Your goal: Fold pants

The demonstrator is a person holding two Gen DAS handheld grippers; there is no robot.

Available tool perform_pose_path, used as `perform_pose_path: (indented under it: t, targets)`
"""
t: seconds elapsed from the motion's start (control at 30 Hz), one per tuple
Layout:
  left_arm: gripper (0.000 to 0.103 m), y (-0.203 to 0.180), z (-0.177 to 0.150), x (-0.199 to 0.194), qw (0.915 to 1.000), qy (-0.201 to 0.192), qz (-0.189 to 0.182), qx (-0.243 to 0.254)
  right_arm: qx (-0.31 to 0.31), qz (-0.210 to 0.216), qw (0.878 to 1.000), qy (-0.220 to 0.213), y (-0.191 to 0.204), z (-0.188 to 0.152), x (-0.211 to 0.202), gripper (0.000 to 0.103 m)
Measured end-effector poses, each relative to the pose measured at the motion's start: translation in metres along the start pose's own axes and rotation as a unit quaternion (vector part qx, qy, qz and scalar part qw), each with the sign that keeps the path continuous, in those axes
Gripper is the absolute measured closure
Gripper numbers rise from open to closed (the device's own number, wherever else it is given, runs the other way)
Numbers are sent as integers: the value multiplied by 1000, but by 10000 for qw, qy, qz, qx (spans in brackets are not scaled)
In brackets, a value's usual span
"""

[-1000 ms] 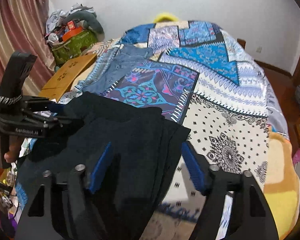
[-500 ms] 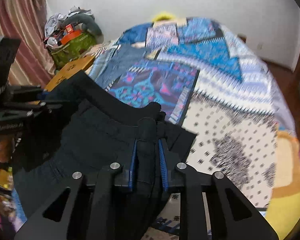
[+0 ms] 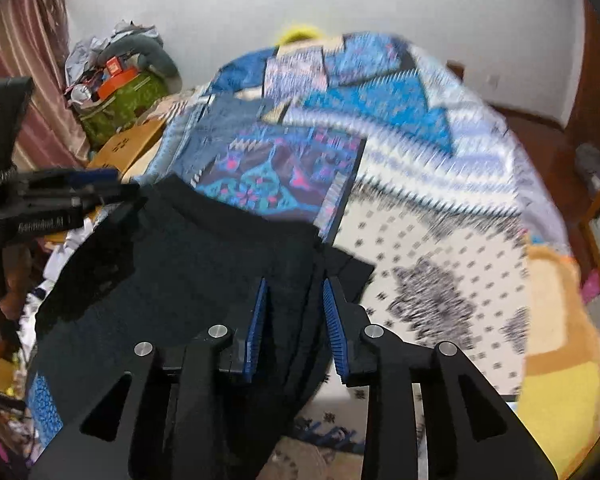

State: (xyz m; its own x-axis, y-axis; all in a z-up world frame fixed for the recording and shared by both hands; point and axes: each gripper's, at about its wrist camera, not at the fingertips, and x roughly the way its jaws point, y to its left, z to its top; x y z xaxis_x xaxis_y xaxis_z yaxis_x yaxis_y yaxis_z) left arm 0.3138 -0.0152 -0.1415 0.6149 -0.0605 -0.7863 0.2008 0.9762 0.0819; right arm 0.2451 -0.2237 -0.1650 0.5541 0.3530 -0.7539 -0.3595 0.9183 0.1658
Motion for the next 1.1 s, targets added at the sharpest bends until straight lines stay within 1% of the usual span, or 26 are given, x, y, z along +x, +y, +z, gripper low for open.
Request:
perform_pose_path:
  t: [0.07, 0.17, 0.23, 0.33, 0.43, 0.5, 0.57, 0.63, 0.7, 0.77, 0.9, 1.03, 1.1]
  targets:
    - [47, 7, 1, -15, 9998, -130, -106, -92, -108, 51, 9999, -115, 7, 0, -12, 65]
    - [47, 10, -10, -36, 9994, -214, -273, -96, -336, 88, 9991, -239, 23, -4, -29, 63]
    - [47, 6, -22, -41, 9991, -110, -403, -56, -480, 115, 9985, -255, 34, -8, -36, 62]
    - [47, -2, -44, -40, 9990, 70, -438, 51, -585, 265, 9978, -184, 48, -18, -38, 59]
    - [47, -9, -70, -31, 9986, 319, -365, 196, -677, 345, 9971, 21, 59, -32, -30, 59]
    - [47, -9, -85, -22, 9979, 510, -346, 190, -710, 349, 9966, 230, 62, -43, -19, 59]
    - [46, -7, -99, -18, 9976, 601, -304, 144, -726, 279, 9965, 304, 62, -51, -14, 59]
    - [45, -5, -108, -19, 9980, 590, -182, 139, -646, 297, 9970, 300, 59, -56, -14, 59]
    - [45, -7, -116, -27, 9985, 489, 65, 235, -572, 323, 9974, 298, 57, -56, -16, 59]
    - [45, -6, -122, -33, 9985, 426, 196, 276, -557, 308, 9975, 298, 57, -56, -19, 59]
    - [45, 5, -132, -36, 9986, 467, 220, 129, -556, 242, 9979, 222, 57, -61, -26, 59]
    - [44, 19, -141, -39, 9987, 486, 165, -71, -400, 235, 9988, 122, 51, -66, -36, 60]
    - [44, 24, -142, -41, 9982, 505, 311, -108, -313, 166, 9993, 79, 45, -68, -41, 59]
